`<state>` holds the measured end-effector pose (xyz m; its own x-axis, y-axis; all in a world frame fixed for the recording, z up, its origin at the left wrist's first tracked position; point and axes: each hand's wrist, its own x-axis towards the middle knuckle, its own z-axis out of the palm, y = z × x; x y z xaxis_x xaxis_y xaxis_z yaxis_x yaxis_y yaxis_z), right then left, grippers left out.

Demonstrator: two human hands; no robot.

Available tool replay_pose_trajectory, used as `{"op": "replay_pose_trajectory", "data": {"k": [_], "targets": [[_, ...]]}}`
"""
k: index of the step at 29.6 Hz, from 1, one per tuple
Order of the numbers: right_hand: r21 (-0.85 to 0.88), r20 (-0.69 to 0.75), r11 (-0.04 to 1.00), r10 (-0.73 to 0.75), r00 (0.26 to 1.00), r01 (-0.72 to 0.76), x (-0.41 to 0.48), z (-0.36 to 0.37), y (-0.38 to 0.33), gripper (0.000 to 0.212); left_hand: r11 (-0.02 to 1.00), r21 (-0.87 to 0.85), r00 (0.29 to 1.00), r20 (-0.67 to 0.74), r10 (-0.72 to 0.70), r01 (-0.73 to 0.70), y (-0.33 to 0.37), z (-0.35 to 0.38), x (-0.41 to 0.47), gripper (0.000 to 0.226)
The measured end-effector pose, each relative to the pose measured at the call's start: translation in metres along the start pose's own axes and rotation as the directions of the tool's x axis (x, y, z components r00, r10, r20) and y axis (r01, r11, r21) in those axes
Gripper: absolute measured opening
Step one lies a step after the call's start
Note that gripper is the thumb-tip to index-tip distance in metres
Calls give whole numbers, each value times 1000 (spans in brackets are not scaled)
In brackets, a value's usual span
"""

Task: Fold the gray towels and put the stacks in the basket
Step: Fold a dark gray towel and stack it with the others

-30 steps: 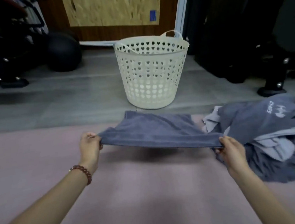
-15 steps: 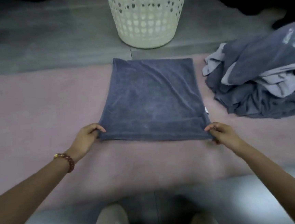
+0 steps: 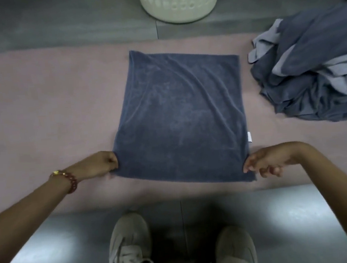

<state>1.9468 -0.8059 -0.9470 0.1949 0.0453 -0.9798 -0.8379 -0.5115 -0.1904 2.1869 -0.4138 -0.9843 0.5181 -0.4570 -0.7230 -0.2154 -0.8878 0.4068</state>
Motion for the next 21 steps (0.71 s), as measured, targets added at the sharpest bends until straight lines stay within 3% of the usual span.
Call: {"op": "replay_pose_trajectory", "data": {"k": [2, 3, 5, 7, 8, 10, 12, 16, 21], "targets": [[16, -100, 1000, -8, 995, 10, -3, -17, -6, 12, 973, 219, 970, 213, -122, 74, 22, -28, 0, 14], [70, -237, 996, -41, 971, 59, -2, -26, -9, 9, 956, 285, 964, 228, -135, 67, 33, -41, 3, 15], [231, -578, 942, -68, 813, 243, 6, -49, -18, 14, 981, 190, 998, 61, 9, -21, 51, -64, 22, 15], [295, -771, 864, -38, 636, 409, 17, -72, -32, 21, 987, -37, 955, -264, 138, -153, 65, -78, 49, 13], [293, -814, 831, -43, 580, 472, 22, -84, -40, 19, 975, -84, 909, -385, 157, -204, 73, -83, 63, 12], [289, -861, 785, -36, 506, 548, 34, -106, -53, 7, 953, -164, 860, -490, 145, -255, 84, -91, 96, 17], [263, -894, 771, -32, 447, 581, 46, -125, -67, 20, 939, -222, 832, -545, 105, -264, 87, -99, 129, 21], [219, -933, 802, 4, 360, 556, 71, -167, -92, 44, 912, -298, 737, -676, 6, -281, 100, -114, 185, 23], [187, -963, 853, 60, 264, 487, 95, -198, -112, 47, 846, -328, 604, -797, -10, -419, 124, -123, 218, 17]]}}
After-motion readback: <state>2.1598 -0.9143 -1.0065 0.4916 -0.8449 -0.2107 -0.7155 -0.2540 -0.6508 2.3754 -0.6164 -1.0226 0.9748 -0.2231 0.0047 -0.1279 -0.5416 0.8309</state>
